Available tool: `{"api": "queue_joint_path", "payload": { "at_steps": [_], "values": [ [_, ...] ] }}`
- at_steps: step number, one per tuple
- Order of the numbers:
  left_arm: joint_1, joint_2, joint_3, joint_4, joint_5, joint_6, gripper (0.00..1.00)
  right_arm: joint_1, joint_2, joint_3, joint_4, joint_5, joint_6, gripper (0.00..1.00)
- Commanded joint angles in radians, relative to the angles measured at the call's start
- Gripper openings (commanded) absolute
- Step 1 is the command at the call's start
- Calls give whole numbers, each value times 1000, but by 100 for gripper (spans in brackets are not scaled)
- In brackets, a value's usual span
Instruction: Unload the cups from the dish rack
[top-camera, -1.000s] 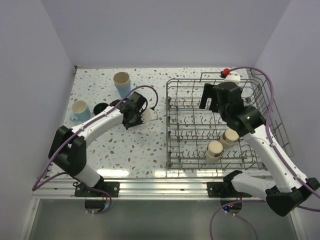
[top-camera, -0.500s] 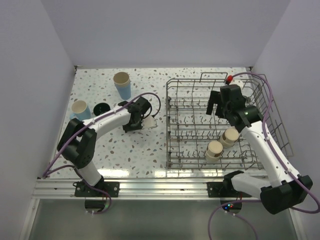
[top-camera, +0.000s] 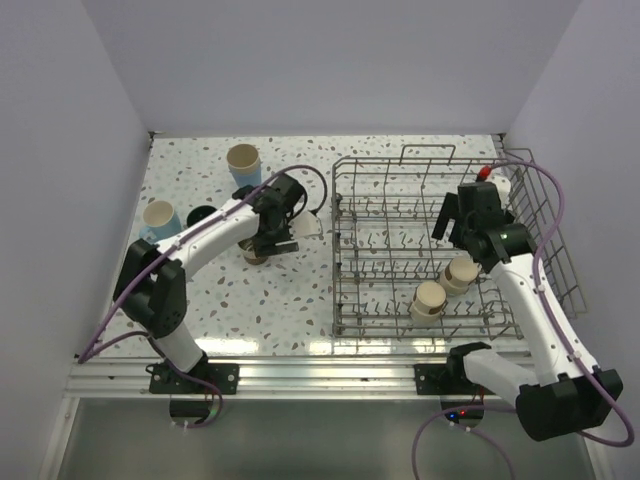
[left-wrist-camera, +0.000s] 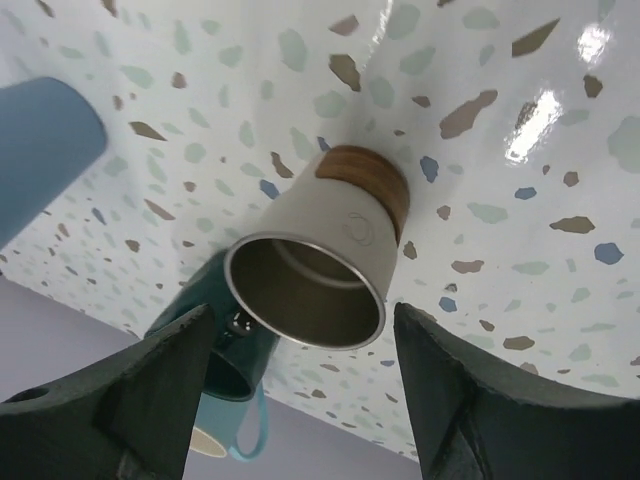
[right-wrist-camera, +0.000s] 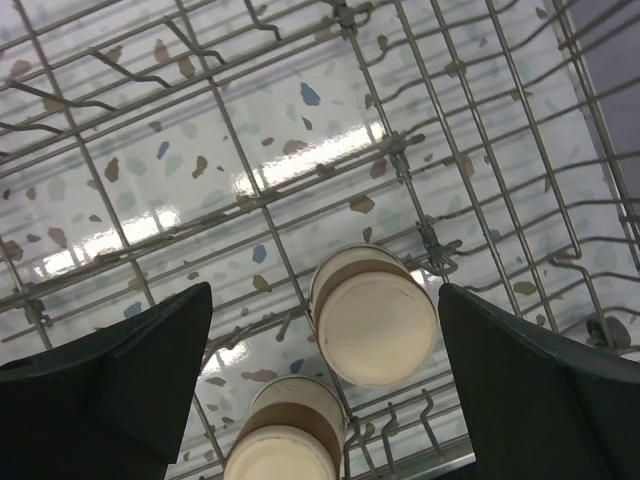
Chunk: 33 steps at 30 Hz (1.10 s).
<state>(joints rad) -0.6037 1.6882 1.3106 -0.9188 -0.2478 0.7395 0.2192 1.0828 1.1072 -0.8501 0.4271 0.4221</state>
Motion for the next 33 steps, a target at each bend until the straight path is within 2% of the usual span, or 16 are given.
{"api": "queue_joint_path", "payload": {
  "at_steps": [1,5,9,11,13,16,20,27,28,31,33],
  "values": [
    [-4,-93,116,-40,94,-32,76,-40,-64,-52,-30,35,69,98],
    [-2,-186,122,30,163,-87,81,-86,-99,-115,-52,16,124,98],
    [12,-289,52,206,180,-201,87,-104,-125,-158,-73,19,194,98],
    [48,-338,35,259,217,-241,90,-104,-142,-193,-57,4,227,98],
    [108,-373,13,337,267,-311,99,-103,-158,-214,-29,-7,245,98],
    [203,-404,-2,414,337,-388,100,-104,-152,-248,-7,4,268,98],
    [234,-439,-28,474,323,-417,100,-107,-133,-289,32,4,276,97],
    [234,-443,-43,479,329,-419,100,-107,-112,-340,95,6,282,82],
    [234,-441,-43,475,334,-419,100,-109,-112,-345,100,7,280,75],
    [234,-441,-43,471,343,-414,100,-107,-116,-362,118,-5,279,70],
    [234,-441,-43,468,347,-416,100,-107,-121,-371,121,-7,277,59]
  ]
}}
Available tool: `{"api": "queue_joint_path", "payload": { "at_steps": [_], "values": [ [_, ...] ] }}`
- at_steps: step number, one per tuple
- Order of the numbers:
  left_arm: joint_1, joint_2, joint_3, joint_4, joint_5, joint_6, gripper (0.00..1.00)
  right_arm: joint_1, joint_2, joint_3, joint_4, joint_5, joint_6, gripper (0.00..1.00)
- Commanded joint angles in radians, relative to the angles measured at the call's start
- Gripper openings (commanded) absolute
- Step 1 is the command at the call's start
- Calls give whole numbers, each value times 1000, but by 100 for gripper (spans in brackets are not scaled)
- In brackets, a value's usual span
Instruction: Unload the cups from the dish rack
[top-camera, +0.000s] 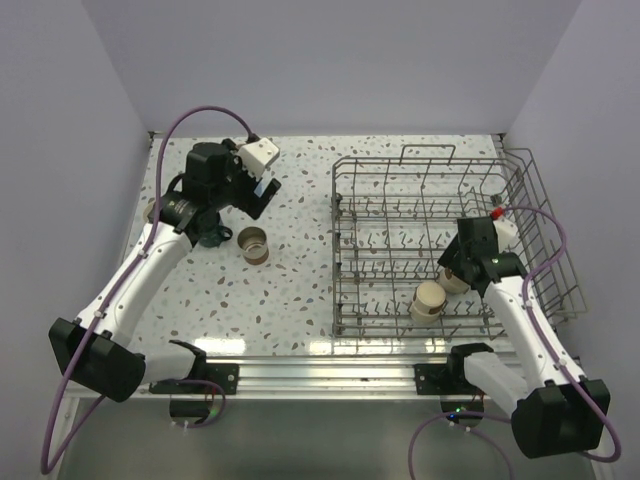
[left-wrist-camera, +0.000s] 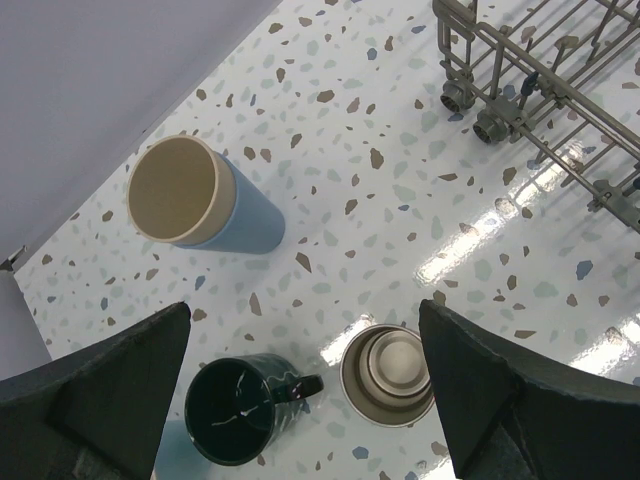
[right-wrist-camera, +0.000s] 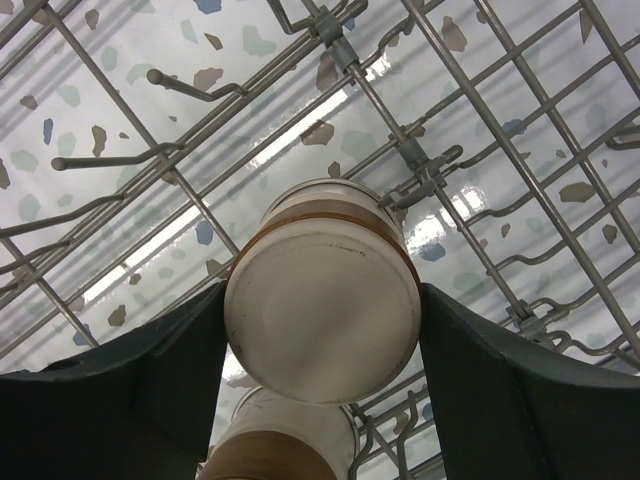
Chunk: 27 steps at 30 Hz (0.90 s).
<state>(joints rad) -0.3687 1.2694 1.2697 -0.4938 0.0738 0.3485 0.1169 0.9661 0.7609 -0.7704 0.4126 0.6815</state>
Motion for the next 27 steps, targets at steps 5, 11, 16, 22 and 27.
{"api": "queue_joint_path", "payload": {
  "at_steps": [5,11,16,22,27],
  "values": [
    [-1,-24,-1,37,29,-25,100,-5,-50,9,8,43,-13,32],
    [16,-21,-12,43,112,-29,100,-5,-151,129,-58,104,-105,8],
    [48,-15,-18,40,344,-10,99,-3,-182,265,-81,101,-199,8],
    [103,-15,-16,8,699,49,94,-5,-167,380,-38,-21,-327,6],
    [129,-18,-10,-14,848,72,84,-5,-118,439,120,-389,-350,1]
  ]
}}
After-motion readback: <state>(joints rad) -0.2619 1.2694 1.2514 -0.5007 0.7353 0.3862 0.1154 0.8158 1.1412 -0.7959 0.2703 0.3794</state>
